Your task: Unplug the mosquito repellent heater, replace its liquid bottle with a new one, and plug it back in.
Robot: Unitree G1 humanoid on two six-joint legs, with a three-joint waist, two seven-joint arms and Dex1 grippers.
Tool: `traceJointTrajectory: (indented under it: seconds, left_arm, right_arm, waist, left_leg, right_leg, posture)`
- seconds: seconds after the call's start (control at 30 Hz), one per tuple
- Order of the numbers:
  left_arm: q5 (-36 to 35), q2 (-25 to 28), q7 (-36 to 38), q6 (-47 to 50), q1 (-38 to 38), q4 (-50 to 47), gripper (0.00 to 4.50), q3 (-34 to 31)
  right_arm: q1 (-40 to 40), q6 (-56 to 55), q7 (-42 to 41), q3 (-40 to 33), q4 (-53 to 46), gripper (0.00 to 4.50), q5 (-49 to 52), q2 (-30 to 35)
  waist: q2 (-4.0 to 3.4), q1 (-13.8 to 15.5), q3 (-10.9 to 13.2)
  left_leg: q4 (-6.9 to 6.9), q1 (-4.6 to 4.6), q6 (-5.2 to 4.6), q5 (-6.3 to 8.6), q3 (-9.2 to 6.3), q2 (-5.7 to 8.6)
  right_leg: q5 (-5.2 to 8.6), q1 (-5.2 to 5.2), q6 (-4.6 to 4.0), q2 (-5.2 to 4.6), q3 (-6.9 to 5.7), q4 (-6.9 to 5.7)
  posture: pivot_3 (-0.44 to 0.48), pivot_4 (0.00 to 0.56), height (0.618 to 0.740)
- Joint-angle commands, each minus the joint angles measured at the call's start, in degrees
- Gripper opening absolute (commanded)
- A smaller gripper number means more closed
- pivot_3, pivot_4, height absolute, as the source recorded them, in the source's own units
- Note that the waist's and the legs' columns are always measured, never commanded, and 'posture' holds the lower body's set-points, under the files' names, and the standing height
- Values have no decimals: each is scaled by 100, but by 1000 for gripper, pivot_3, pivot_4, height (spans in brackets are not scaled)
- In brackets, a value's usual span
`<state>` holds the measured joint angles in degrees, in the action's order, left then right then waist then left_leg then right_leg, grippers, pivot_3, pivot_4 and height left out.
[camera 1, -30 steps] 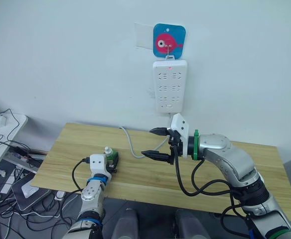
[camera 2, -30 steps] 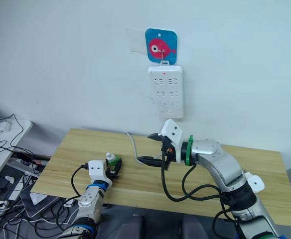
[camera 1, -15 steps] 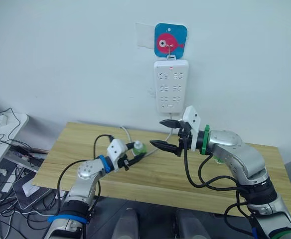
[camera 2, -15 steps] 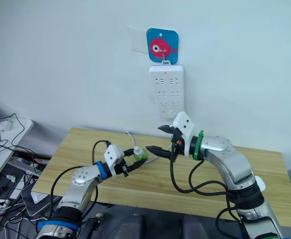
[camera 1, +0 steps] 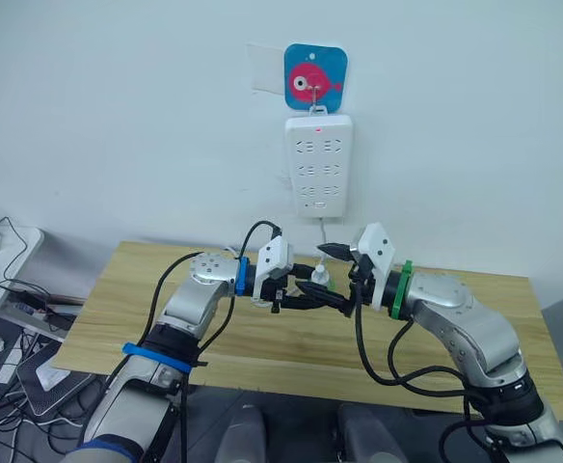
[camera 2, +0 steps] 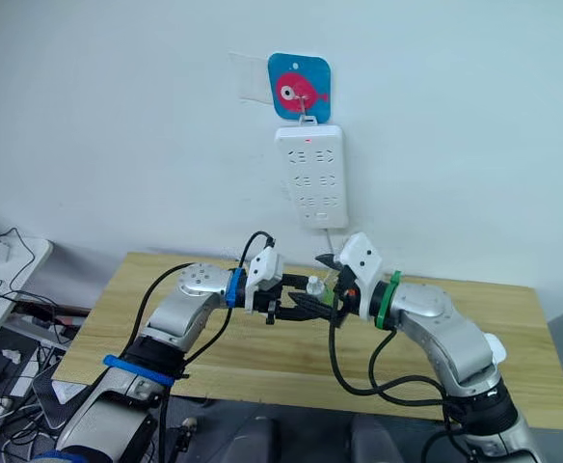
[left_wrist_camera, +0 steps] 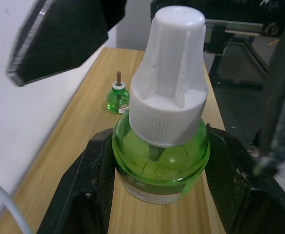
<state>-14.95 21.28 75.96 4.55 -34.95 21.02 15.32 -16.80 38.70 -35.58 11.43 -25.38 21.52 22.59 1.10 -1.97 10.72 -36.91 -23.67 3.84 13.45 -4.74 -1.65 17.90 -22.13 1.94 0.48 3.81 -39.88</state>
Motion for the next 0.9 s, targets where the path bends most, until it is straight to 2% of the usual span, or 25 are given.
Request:
traceJointTrajectory:
  seconds: [0.03, 0.13, 0.23, 0.5, 0.7, 0.8, 0.9]
  left_arm:
    - [-188, -72, 123, -18, -194, 63, 2241, -208]
    - [-217, -83, 187, -63, -218, 123, 2241, -252]
    - [-199, -67, 267, -73, -193, 108, 2241, -265]
    - [-126, -64, 331, -97, -178, 151, 2241, -286]
    - [-99, -23, 411, -167, -67, 82, 2241, -234]
    - [-112, -36, 563, -350, -26, 98, 2241, -208]
    - [-133, -46, 773, -607, -16, 182, 2241, -189]
  right_arm:
    - [123, -105, 222, -209, -345, 4500, 12, -37]
    - [249, -134, 287, -229, -404, 4500, 30, -39]
    - [297, -194, 338, -256, -403, 3913, 30, -62]
    - [289, -308, 233, -232, -350, 1168, 65, -36]
    - [154, -334, -56, -193, -368, 1087, 191, 34]
    - [-121, -401, -641, -77, -202, 1087, 371, 155]
    - [-604, -611, -1653, 185, 194, 1087, 508, 361]
  waist:
    - [0, -17, -1]
    - [0, -64, -2]
    - [0, -119, -2]
    - [1, -135, -5]
    - [0, -131, -5]
    - [0, -127, -5]
    - [0, -130, -5]
  left_leg:
    - [-1, -2, 0, 0, 1, 0]
    - [-2, -5, 0, 0, 1, 0]
    - [-3, -5, 1, -1, 0, 0]
    - [-6, -5, 4, -4, 0, 1]
    - [-6, -5, 4, -4, -1, 1]
    - [-7, -5, 4, -4, 0, 2]
    - [-8, -3, 3, -4, 1, 2]
  right_leg:
    - [0, -2, 0, 0, 1, -1]
    - [0, -5, 0, 0, 2, -2]
    - [0, -6, 0, 0, 3, -6]
    - [-1, -6, 0, 0, 3, -10]
    - [-1, -6, 0, 0, 2, -12]
    - [-1, -6, 0, 0, 3, -11]
    - [-1, -6, 0, 0, 4, -13]
  posture:
    - [-49, 111, 740]
    - [-52, 109, 740]
    - [-52, 108, 740]
    - [-47, 112, 740]
    - [-25, 127, 740]
    - [-15, 132, 740]
    - [-5, 134, 740]
